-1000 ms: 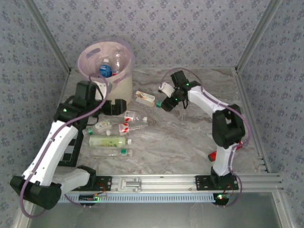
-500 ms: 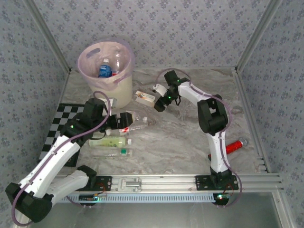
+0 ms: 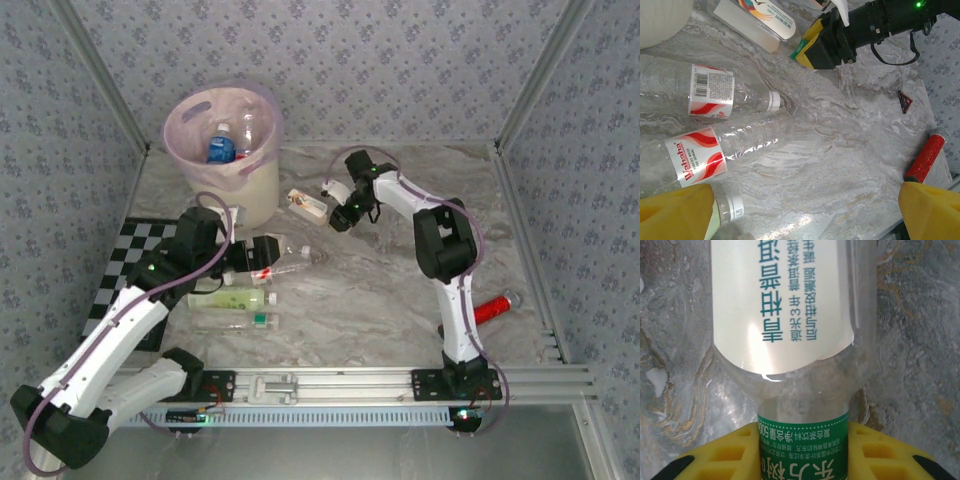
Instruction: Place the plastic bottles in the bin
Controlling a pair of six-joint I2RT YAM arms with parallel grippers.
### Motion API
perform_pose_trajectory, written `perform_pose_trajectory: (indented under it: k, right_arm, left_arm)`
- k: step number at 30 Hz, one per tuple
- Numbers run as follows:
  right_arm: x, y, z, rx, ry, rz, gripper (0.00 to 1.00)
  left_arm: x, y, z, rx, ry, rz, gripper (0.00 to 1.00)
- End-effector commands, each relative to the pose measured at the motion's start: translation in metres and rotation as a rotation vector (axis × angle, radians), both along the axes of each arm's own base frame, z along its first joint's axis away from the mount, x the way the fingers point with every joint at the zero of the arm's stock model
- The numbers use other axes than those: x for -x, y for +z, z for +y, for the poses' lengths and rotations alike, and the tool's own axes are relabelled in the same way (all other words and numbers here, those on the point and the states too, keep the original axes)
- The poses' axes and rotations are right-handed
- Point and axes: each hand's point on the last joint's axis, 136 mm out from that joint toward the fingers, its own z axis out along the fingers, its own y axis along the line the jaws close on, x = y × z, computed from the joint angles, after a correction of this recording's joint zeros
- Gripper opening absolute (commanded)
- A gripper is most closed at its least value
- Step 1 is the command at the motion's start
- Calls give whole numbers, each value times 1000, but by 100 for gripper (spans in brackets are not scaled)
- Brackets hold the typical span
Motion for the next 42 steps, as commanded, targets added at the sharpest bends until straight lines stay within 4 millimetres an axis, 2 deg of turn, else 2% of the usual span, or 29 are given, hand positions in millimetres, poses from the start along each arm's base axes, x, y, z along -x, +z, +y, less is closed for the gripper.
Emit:
perform_pose_trajectory:
  k: [1, 6, 8, 11, 13, 16, 19, 22, 26, 30, 34, 42]
  right_arm:
    - [4, 42, -13, -23, -37, -55, 33]
    - [28, 78, -36, -96, -195, -162, 30]
    - [46, 94, -37, -178, -250, -226, 30]
    - [73, 104, -44, -253, -371, -323, 29]
    - [91, 105, -47, -296, -460, -342, 24]
    - [122, 99, -46, -336, -527, -360, 24]
    - [148, 97, -47, -420, -584, -364, 23]
    - [163, 100, -54, -469, -616, -382, 23]
    - [173, 110, -66, -469, -605, -414, 23]
    - [180, 118, -63, -543, -577, -398, 23]
    - [182, 122, -57, -622, -581, -374, 23]
    - [183, 124, -55, -667, -583, -370, 23]
  left_arm:
    - [-7, 31, -11, 61, -18, -66, 95]
    - [-14, 50, -26, 178, -14, -92, 96]
    - [-22, 58, -31, 241, 19, -108, 96]
    - [-36, 64, -45, 294, 39, -131, 96]
    - [-43, 72, -66, 327, -5, -156, 99]
    - [-46, 71, -111, 373, -122, -140, 99]
    - [-45, 55, -153, 364, -218, -93, 99]
    - [-45, 35, -172, 308, -225, -74, 99]
    - [-49, 11, -179, 245, -209, -63, 99]
    - [-50, -1, -199, 333, -236, -24, 98]
    - [-51, -8, -211, 305, -261, -17, 94]
    - [-54, -6, -229, 370, -301, -10, 73]
